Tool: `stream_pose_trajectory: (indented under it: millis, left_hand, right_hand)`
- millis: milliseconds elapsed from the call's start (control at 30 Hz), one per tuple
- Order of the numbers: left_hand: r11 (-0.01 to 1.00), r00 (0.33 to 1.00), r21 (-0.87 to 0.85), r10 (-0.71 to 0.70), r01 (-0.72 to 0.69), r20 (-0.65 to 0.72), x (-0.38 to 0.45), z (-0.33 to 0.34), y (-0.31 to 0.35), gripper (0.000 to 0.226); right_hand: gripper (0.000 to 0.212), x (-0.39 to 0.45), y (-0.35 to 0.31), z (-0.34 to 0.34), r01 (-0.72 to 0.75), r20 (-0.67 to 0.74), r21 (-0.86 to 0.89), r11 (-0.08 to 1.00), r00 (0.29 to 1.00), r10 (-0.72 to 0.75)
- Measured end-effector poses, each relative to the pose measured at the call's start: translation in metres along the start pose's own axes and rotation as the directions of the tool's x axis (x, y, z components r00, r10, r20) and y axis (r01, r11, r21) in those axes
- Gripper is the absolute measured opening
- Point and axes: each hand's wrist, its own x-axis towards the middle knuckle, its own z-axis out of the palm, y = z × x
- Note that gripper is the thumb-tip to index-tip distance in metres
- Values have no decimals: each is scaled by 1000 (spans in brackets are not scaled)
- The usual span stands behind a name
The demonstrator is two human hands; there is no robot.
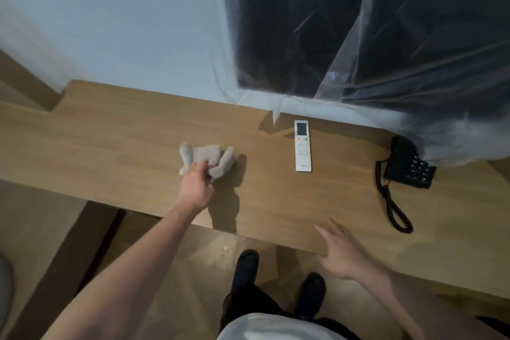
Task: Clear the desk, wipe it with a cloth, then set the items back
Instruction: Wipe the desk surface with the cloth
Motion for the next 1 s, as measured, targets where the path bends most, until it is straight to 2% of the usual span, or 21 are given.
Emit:
stream_pose_trajectory:
  millis: [100, 167, 267, 367, 467, 533, 600, 667, 700, 767, 833, 933, 1000]
  left_hand:
    - [978, 979, 74, -201, 197, 43, 6, -1, -49, 32]
    - [957, 955, 130, -274, 260, 112, -2, 6, -83, 31]
    - [977, 970, 153, -174, 148, 171, -24, 31, -103, 36]
    - [994, 974, 110, -3, -23, 226, -52, 71, -81, 37]
    - [986, 914, -14, 158, -164, 375, -71, 91, -34, 35]
    - [974, 877, -77, 224, -211, 424, -67, 82, -8, 38]
    - [979, 933, -154, 176, -133, 314, -46, 53, 2, 37]
    - [967, 993, -254, 41, -11, 115, -13, 11, -10, 34]
    - [960, 1000, -279, -31, 29, -4, 5, -15, -22, 35]
    - [950, 963, -303, -142, 67, -231, 36, -69, -57, 35]
    - [957, 904, -279, -183, 75, -386, 60, -117, -101, 31]
    - [962, 850, -150, -271, 227, -451, 88, -160, -177, 34]
    - [927, 856, -54, -363, 370, -367, 98, -163, -224, 30]
  right_hand:
    - [81, 15, -21, -4, 70, 33, -63, 996, 997, -68]
    - [82, 24, -33, -2, 94, 45, -93, 991, 995, -90]
    - [85, 38, -52, 5, 92, 57, -124, 988, 995, -85]
    - [90, 54, -66, 13, 60, 75, -120, 991, 996, -51]
    - [97, 65, -73, 27, -3, 129, -142, 990, 991, 22]
    - [103, 68, -76, 40, -41, 129, -216, 976, 989, 70]
    - [108, 69, -81, 48, -74, 125, -268, 961, 986, 111]
    - [112, 70, -90, 47, -93, 122, -274, 957, 984, 130]
    - [111, 71, -95, 44, -84, 111, -273, 958, 987, 119]
    - [109, 77, -108, 37, -27, 106, -281, 959, 993, 59]
    - [107, 86, -127, 31, 11, 149, -258, 966, 988, 29]
    - [107, 97, -148, 33, -12, 189, -205, 979, 981, 51]
    - [109, 97, -151, 40, -22, 171, -199, 980, 984, 57]
